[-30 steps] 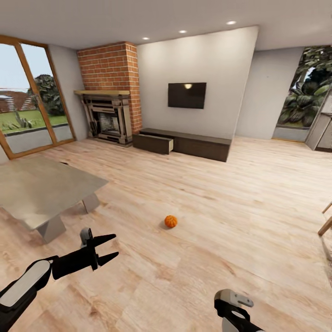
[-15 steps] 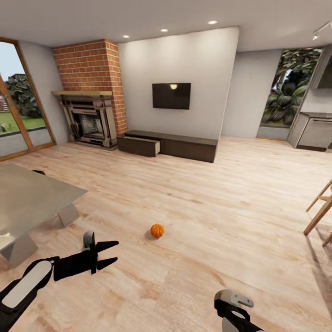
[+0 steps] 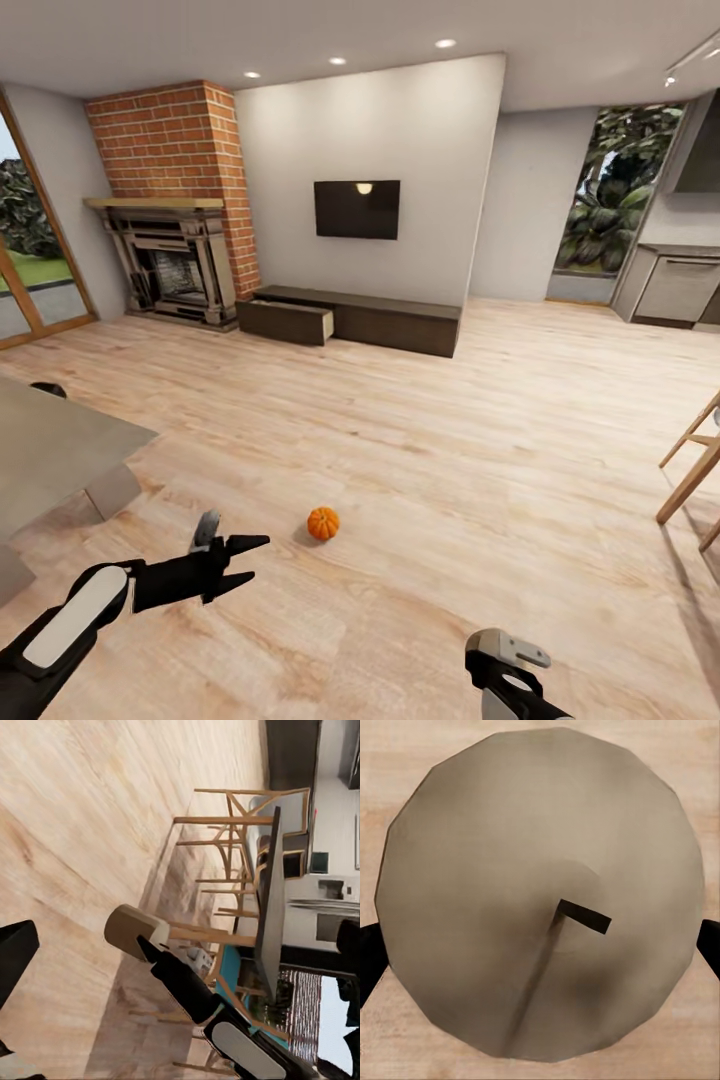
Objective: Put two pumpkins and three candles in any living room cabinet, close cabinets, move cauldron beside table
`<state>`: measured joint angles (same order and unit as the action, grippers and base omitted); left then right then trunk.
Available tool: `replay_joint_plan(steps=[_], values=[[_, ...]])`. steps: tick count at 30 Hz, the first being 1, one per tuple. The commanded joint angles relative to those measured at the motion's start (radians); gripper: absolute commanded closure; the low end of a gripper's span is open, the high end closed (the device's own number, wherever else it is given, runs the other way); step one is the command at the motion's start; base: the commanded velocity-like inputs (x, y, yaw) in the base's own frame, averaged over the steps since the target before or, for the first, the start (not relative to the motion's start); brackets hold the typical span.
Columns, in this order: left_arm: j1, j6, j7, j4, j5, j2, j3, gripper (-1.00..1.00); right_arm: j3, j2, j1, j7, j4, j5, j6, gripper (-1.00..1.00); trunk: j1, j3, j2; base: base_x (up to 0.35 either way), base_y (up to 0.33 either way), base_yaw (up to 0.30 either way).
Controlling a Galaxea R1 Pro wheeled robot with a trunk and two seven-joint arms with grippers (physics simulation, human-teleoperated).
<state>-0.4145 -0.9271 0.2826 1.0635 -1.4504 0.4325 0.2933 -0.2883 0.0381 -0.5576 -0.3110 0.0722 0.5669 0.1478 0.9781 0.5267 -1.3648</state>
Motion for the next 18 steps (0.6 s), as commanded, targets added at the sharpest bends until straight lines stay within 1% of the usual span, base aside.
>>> replay_joint_plan(steps=[1, 3, 5, 6, 7, 8, 9, 10, 11, 12, 13, 14, 15, 16, 17, 18], values=[[-0.001, 0.011, -0.021, 0.0, 0.004, -0.002, -0.006, -1.0, -0.01, 0.0, -0.001, -0.002, 0.0, 0.009, 0.004, 1.0, 0.001, 0.001, -0.001, 0.326, -0.095, 0.0], [-0.001, 0.04, -0.077, -0.001, 0.004, -0.004, -0.028, -1.0, -0.01, 0.0, -0.001, -0.002, 0.0, 0.009, 0.004, 1.0, 0.001, 0.001, -0.001, 0.327, -0.094, 0.0], [-0.001, 0.059, -0.143, -0.001, 0.005, -0.005, -0.043, -1.0, -0.009, 0.0, -0.001, -0.002, 0.0, 0.009, 0.004, 1.0, 0.001, 0.001, -0.001, 0.327, -0.094, 0.0], [-0.001, 0.072, -0.2, -0.001, 0.005, -0.006, -0.049, -1.0, -0.009, 0.0, -0.001, -0.003, 0.0, 0.009, 0.004, 1.0, 0.001, 0.001, -0.001, 0.327, -0.093, 0.0], [-0.001, 0.087, -0.238, -0.001, 0.006, -0.008, -0.05, -1.0, -0.009, 0.0, -0.001, -0.003, 0.0, 0.008, 0.004, 1.0, 0.001, 0.001, -0.001, 0.327, -0.093, 0.0], [-0.002, 0.111, -0.276, 0.0, 0.009, -0.015, -0.05, -1.0, -0.01, 0.0, -0.001, -0.005, 0.0, 0.008, 0.004, 1.0, 0.001, 0.001, -0.001, 0.328, -0.093, 0.0], [-0.003, 0.149, -0.336, 0.0, 0.028, -0.037, -0.049, -1.0, -0.009, 0.0, -0.001, -0.006, 0.0, 0.009, 0.003, 1.0, 0.001, 0.001, -0.001, 0.329, -0.093, 0.0], [-0.004, 0.174, -0.402, 0.007, 0.07, -0.066, -0.048, -1.0, -0.009, 0.0, -0.001, -0.005, 0.0, 0.009, 0.003, 1.0, 0.001, 0.001, -0.001, 0.33, -0.093, 0.0], [-0.006, 0.192, -0.466, 0.011, 0.127, -0.094, -0.048, -1.0, -0.009, -0.001, -0.001, -0.003, 0.0, 0.01, 0.002, 1.0, 0.001, 0.001, -0.001, 0.331, -0.093, 0.0], [-0.008, 0.2, -0.505, 0.008, 0.168, -0.114, -0.049, -1.0, -0.008, -0.002, -0.001, -0.003, 0.0, 0.011, 0.002, 1.0, 0.001, 0.001, -0.001, 0.331, -0.093, 0.0], [-0.01, 0.21, -0.542, 0.005, 0.217, -0.135, -0.048, -1.0, -0.008, -0.002, -0.001, -0.003, 0.0, 0.011, 0.001, 1.0, 0.001, 0.001, -0.001, 0.332, -0.092, 0.0], [-0.01, 0.227, -0.578, 0.002, 0.275, -0.157, -0.049, -1.0, -0.008, -0.003, -0.001, -0.003, 0.0, 0.011, 0.001, 1.0, 0.001, 0.001, -0.001, 0.333, -0.088, 0.0], [-0.011, 0.256, -0.612, -0.006, 0.34, -0.175, -0.05, -1.0, -0.008, -0.004, -0.001, -0.003, 0.0, 0.011, 0.001, 1.0, 0.001, 0.001, -0.001, 0.334, -0.085, 0.0], [-0.011, 0.318, -0.653, -0.035, 0.441, -0.201, -0.051, -1.0, -0.008, -0.005, -0.001, -0.003, 0.0, 0.011, 0.001, 1.0, 0.001, 0.001, -0.001, 0.335, -0.082, 0.0], [-0.012, 0.36, -0.673, -0.062, 0.501, -0.218, -0.051, -1.0, -0.008, -0.005, -0.001, -0.003, 0.0, 0.011, 0.001, 1.0, 0.001, 0.001, -0.001, 0.336, -0.081, 0.0], [-0.013, 0.41, -0.692, -0.106, 0.573, -0.242, -0.051, -1.0, -0.008, -0.005, -0.001, -0.003, 0.0, 0.011, 0.002, 1.0, 0.001, 0.001, -0.001, 0.336, -0.08, 0.0]])
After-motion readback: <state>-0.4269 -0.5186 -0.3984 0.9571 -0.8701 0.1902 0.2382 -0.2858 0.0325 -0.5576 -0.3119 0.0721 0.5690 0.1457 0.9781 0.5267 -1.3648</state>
